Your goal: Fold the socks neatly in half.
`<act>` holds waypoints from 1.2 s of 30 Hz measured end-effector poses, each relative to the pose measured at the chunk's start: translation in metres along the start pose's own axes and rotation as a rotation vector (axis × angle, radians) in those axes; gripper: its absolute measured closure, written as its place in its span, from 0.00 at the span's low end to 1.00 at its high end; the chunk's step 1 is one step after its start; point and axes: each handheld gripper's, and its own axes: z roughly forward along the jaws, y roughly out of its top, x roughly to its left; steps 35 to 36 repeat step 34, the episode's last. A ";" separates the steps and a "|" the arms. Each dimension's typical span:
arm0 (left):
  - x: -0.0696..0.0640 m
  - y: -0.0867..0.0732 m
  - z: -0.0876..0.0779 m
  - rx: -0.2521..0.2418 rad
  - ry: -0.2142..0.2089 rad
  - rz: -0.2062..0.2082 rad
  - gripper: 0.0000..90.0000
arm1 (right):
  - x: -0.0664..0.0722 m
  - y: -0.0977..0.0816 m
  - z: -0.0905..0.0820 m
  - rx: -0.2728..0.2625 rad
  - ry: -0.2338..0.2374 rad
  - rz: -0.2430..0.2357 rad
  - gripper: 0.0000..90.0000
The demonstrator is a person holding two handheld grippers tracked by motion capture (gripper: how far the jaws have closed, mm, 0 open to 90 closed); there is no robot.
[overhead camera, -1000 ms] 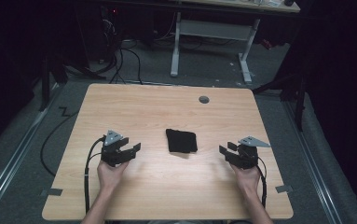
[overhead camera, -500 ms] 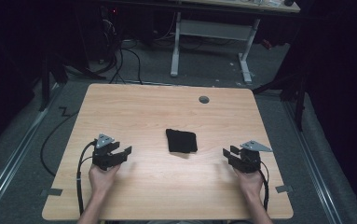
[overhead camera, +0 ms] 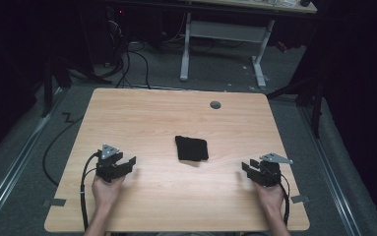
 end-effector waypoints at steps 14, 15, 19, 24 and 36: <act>0.000 -0.010 0.003 0.033 0.038 0.037 0.42 | -0.004 -0.010 0.008 0.037 -0.083 -0.007 0.54; 0.000 -0.011 0.004 0.032 0.041 0.038 0.41 | -0.003 -0.010 0.008 0.039 -0.089 -0.011 0.53; 0.000 -0.013 0.005 0.066 0.058 0.059 0.38 | -0.001 -0.009 0.010 0.049 -0.103 -0.023 0.50; -0.003 -0.013 0.006 0.075 0.069 0.081 0.36 | 0.000 -0.009 0.011 0.056 -0.119 -0.026 0.44; -0.003 -0.013 0.006 0.077 0.061 0.083 0.33 | 0.000 -0.009 0.011 0.057 -0.126 -0.019 0.43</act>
